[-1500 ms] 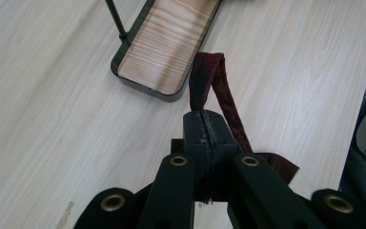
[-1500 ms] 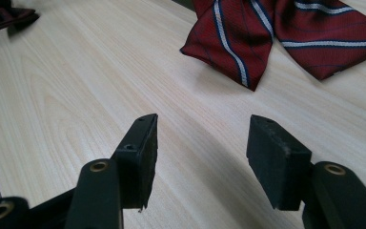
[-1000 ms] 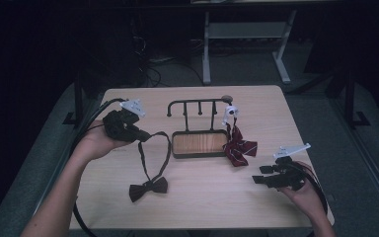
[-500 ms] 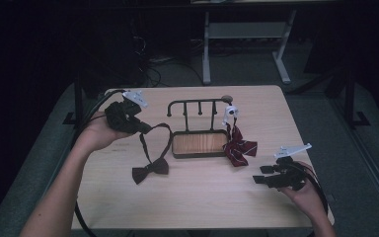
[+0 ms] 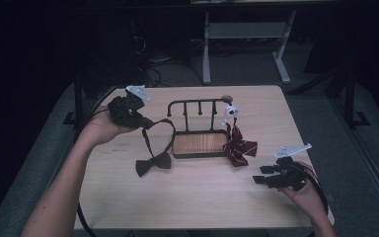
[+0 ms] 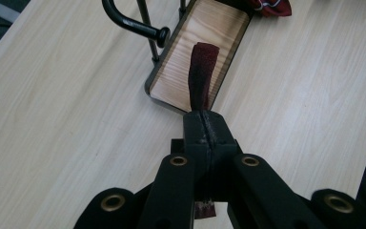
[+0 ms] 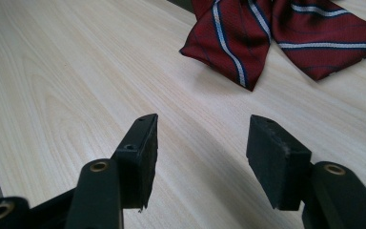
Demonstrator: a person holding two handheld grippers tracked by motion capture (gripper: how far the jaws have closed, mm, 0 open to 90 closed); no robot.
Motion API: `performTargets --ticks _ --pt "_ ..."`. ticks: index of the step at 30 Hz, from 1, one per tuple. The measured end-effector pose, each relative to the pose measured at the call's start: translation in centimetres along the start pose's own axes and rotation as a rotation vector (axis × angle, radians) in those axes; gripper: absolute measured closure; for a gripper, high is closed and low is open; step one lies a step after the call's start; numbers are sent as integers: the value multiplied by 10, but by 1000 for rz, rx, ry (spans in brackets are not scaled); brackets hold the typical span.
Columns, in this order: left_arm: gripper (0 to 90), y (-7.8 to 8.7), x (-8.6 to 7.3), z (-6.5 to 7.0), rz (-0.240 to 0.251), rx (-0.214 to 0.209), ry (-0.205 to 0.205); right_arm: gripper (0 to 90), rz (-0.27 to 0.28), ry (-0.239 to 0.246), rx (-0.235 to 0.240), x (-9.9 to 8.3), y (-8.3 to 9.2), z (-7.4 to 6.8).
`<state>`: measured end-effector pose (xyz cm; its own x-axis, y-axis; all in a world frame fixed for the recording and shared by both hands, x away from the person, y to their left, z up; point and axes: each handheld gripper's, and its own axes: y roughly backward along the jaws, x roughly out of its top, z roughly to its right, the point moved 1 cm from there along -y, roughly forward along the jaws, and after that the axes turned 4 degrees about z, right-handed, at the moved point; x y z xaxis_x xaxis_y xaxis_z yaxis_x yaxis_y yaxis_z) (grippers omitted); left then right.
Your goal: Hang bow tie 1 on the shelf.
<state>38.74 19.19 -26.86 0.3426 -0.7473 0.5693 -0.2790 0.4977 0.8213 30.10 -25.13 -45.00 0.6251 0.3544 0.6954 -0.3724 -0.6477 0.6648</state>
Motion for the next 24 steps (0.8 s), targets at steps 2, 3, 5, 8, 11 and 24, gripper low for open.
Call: performTargets --ticks 2,3,5,8,11,24 --pt "898 1 2 -1 -1 2 -1 441 -1 1 1 0 0 0" --pt "898 1 3 -1 -2 1 -1 441 -2 0 1 0 0 0" --pt "898 1 6 -2 0 2 -4 441 -3 1 1 0 -1 0" --pt "898 1 10 -2 -3 10 -6 441 -2 1 0 0 -1 0" --pt "898 1 14 -4 -5 14 -9 441 1 -1 -1 0 0 0" --pt "898 1 25 -17 -18 34 21 440 12 -3 -5 0 3 2"
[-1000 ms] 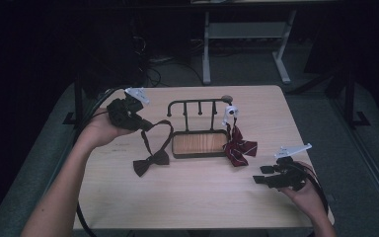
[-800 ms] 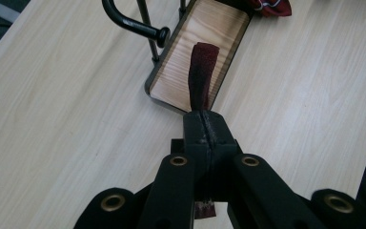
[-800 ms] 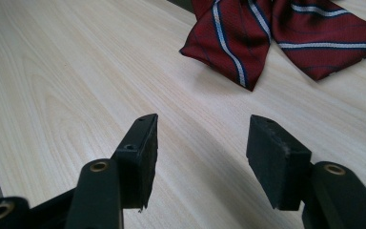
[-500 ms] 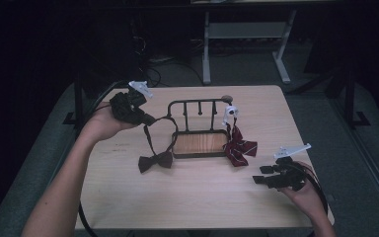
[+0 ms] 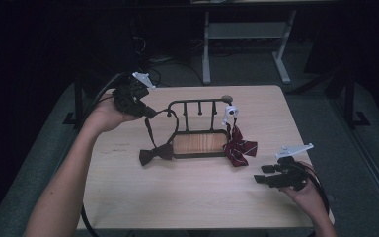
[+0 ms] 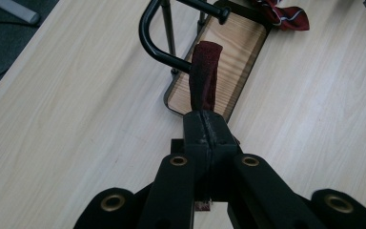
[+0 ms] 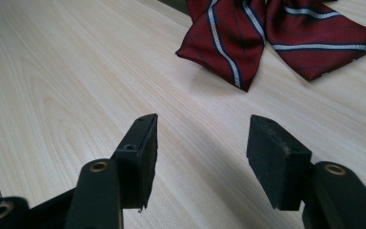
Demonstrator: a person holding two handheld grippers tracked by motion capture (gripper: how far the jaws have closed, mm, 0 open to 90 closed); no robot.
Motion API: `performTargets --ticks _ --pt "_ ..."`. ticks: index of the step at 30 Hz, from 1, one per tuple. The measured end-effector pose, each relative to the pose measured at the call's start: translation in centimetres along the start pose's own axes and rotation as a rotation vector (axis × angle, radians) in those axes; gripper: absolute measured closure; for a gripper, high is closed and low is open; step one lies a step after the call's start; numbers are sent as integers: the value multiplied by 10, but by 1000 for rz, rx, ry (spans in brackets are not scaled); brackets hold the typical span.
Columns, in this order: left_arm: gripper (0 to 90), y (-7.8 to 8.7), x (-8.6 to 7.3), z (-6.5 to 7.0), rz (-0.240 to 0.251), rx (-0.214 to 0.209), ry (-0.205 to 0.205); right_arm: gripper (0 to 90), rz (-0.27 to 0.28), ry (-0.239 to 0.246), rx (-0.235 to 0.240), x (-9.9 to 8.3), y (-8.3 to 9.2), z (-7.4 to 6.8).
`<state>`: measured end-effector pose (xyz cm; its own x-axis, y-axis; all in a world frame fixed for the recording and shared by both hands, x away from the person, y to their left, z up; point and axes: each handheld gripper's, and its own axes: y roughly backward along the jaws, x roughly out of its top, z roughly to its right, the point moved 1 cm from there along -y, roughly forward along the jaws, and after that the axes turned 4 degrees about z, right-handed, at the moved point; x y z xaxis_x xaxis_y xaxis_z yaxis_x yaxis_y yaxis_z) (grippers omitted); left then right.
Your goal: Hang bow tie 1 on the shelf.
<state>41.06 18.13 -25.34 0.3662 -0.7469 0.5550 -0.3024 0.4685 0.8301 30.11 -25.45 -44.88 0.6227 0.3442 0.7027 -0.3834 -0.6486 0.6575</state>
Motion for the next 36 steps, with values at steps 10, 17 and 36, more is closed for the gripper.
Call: performTargets --ticks 10,17,36 --pt "898 -6 2 -8 -9 11 25 439 -3 2 3 0 0 0" --pt "897 -10 3 -17 -19 18 48 439 -4 -3 4 -1 0 1" --pt "889 -20 8 -23 -75 49 57 439 -4 -4 4 -1 1 1"
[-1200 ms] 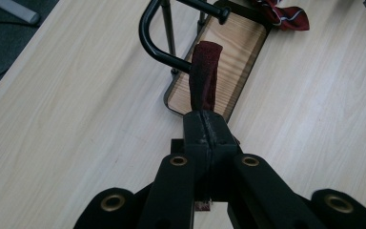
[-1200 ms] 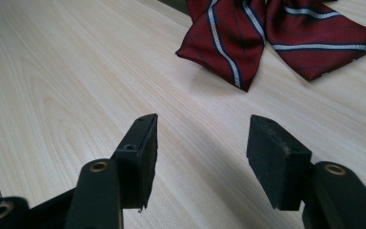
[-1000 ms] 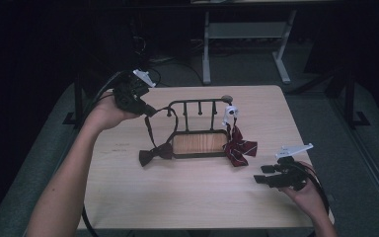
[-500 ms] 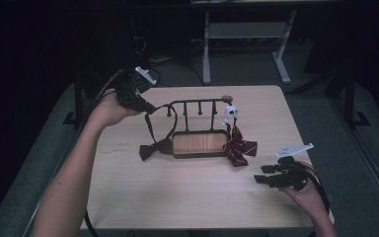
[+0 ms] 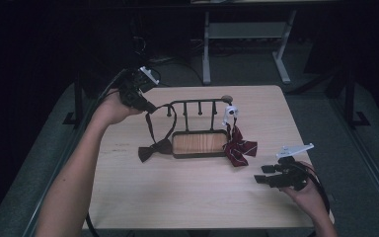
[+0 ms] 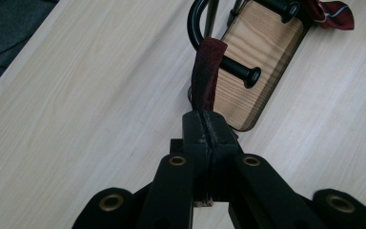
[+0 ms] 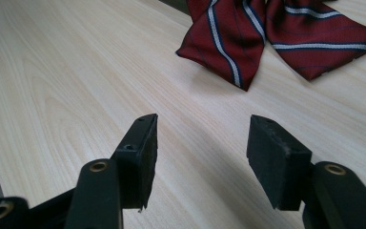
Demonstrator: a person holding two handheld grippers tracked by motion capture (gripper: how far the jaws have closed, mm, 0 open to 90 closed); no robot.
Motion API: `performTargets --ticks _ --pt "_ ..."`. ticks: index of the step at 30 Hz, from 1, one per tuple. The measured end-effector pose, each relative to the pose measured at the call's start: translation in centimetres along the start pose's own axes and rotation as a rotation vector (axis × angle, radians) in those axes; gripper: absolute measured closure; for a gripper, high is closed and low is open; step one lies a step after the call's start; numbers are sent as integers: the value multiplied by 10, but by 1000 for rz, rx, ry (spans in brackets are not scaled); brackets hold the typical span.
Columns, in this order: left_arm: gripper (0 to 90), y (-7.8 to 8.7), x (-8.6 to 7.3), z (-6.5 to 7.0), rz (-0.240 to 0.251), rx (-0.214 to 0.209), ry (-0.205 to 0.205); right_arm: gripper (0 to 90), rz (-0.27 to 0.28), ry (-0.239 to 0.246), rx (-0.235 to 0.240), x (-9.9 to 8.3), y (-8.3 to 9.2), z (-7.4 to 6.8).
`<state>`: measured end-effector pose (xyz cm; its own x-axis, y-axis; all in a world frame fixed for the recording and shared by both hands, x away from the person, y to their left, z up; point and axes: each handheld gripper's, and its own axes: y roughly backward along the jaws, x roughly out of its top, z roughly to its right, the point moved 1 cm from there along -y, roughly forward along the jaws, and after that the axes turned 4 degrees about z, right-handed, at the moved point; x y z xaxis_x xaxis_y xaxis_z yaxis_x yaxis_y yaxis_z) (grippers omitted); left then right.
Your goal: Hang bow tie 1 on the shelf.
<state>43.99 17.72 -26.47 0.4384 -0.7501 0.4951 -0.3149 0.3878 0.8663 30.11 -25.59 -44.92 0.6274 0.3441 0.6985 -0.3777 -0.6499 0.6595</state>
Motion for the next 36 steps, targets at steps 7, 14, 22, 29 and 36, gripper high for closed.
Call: performTargets --ticks 7,14,22,29,36 --pt "834 -1 0 -3 -8 18 5 436 2 -1 0 -1 1 2" --pt "727 4 -4 0 10 36 14 429 0 -2 -2 0 0 0" --pt "678 8 -11 5 33 28 10 424 -4 -11 -8 0 -1 0" --pt "658 7 -19 11 58 18 17 417 -1 -5 -13 -1 0 2" --pt "646 3 -34 15 67 7 18 416 2 -10 -16 -1 0 2"
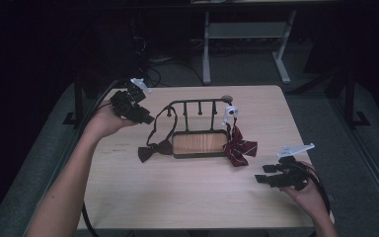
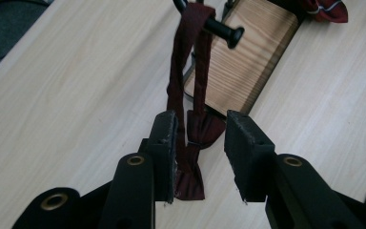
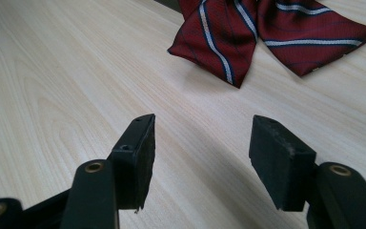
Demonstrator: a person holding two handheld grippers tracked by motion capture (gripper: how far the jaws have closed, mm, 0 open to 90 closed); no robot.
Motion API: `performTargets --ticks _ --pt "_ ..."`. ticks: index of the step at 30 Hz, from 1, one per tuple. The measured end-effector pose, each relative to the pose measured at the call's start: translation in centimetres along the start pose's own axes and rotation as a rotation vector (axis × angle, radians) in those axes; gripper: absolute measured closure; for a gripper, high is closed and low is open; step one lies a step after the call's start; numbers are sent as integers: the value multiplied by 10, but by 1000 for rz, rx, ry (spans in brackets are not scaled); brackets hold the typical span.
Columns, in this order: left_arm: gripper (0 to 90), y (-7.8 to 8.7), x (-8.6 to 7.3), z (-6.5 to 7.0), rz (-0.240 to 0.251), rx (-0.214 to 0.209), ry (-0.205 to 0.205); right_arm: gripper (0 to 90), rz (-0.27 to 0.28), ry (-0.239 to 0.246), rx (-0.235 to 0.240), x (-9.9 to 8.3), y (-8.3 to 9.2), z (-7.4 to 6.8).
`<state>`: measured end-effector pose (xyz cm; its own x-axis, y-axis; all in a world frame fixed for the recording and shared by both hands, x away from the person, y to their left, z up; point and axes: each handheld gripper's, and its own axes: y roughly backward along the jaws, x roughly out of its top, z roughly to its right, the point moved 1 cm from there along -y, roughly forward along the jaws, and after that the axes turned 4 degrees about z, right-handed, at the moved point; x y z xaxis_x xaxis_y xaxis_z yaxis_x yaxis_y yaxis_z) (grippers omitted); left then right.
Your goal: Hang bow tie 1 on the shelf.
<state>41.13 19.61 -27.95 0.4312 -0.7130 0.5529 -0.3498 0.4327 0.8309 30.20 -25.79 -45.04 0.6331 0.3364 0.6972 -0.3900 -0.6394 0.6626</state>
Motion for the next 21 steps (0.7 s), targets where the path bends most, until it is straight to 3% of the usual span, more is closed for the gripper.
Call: performTargets --ticks 21 --pt "607 1 -28 12 16 -10 2 413 -1 -3 -6 0 0 0"
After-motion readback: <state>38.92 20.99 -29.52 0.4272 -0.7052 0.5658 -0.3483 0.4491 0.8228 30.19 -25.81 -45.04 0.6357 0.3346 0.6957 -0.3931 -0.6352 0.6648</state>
